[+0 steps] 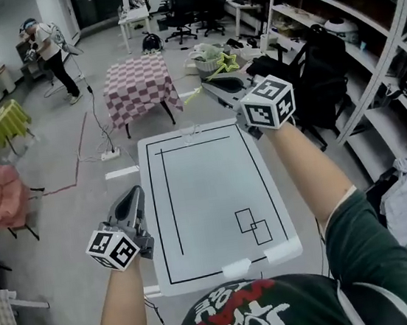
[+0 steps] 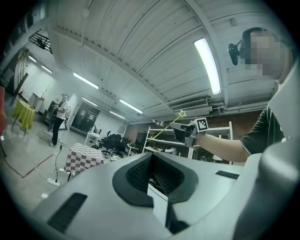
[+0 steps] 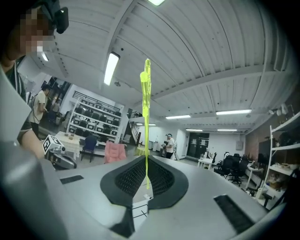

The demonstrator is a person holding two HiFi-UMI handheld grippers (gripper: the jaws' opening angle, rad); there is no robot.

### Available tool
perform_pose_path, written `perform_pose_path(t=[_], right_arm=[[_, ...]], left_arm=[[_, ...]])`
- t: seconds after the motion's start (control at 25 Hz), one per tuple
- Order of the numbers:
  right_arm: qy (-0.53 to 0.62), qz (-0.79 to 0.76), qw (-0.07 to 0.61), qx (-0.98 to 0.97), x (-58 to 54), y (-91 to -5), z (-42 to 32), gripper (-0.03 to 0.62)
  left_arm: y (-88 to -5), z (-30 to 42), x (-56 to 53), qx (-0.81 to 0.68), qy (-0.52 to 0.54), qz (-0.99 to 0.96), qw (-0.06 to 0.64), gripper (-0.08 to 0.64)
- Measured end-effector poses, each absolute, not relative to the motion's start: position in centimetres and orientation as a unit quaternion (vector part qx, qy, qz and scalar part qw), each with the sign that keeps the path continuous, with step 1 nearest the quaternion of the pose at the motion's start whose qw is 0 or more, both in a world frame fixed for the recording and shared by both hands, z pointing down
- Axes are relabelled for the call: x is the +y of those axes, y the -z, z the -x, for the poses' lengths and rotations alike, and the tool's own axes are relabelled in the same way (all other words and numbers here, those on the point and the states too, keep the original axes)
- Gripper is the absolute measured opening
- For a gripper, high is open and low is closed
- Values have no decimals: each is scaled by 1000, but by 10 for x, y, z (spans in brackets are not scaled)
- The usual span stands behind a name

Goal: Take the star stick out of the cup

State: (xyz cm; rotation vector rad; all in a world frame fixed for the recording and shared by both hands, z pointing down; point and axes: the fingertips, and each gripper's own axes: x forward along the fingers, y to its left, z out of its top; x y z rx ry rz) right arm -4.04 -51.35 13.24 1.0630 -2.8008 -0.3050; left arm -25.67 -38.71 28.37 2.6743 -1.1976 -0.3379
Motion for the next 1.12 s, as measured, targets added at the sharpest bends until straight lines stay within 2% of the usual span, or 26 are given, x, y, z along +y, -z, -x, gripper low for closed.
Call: perform_pose_path(t=[0.48,1.12], right_arm=[[129,-362,75,-920,-372,-79,78,43],[97,-394,57,-912,-261,-96,89,43]], left_arm=[[-245,300,-269,-386,105,-914,66,3],[-282,332,-175,-358,79,-928,68,3]])
